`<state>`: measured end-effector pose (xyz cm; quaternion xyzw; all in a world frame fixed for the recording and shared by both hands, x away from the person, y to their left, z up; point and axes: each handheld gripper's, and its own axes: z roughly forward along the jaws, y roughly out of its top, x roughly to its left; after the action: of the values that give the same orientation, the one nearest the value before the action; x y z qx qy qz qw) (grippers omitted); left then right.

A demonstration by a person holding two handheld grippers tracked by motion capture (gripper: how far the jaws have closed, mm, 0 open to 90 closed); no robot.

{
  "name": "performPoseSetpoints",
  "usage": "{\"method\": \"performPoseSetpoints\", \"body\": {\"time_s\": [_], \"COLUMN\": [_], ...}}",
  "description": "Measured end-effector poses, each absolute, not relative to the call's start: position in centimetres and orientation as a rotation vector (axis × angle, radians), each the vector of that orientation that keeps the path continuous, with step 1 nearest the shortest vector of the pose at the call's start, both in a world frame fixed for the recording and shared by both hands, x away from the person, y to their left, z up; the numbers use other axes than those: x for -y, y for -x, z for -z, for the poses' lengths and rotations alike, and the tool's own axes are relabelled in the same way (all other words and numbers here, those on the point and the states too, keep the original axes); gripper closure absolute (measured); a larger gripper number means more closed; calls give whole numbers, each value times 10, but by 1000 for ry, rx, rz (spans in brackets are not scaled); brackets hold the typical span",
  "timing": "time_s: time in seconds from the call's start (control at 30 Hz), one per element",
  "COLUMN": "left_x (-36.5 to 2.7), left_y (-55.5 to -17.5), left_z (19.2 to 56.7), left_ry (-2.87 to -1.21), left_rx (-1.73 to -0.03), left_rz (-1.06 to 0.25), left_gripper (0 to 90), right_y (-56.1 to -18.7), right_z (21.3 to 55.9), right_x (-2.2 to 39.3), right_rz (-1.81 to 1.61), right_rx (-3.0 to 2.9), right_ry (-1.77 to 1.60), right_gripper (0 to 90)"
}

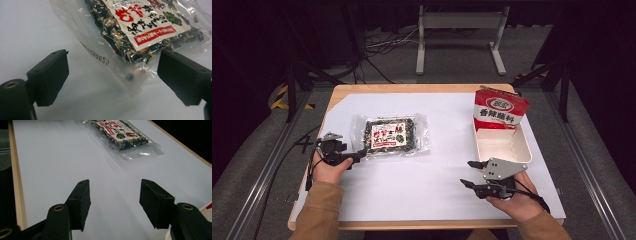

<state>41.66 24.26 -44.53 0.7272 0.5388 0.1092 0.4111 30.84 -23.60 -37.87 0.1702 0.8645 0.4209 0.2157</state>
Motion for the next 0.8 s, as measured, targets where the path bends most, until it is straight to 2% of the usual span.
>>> {"method": "performPoseSetpoints", "body": {"time_s": [0.2,0.33,0.53,0.8], "left_x": [-238,-239,-239,-241], "left_y": [-426,-427,-426,-423], "left_z": [456,457,458,455], "left_ry": [-1823,-1796,-1829,-1813], "left_rx": [-1337,-1348,-1324,-1311], "left_rz": [-179,-179,-201,-159], "left_gripper": [282,337,549,722], "right_y": [-306,-304,-303,-305], "right_z": [379,379,379,380], "right_x": [237,237,238,236], "right_rz": [-1174,-1187,-1200,-1207], "right_rx": [-2385,-2387,-2379,-2387], "right_ry": [-464,-459,-448,-434], "right_gripper": [422,433,434,435]}}
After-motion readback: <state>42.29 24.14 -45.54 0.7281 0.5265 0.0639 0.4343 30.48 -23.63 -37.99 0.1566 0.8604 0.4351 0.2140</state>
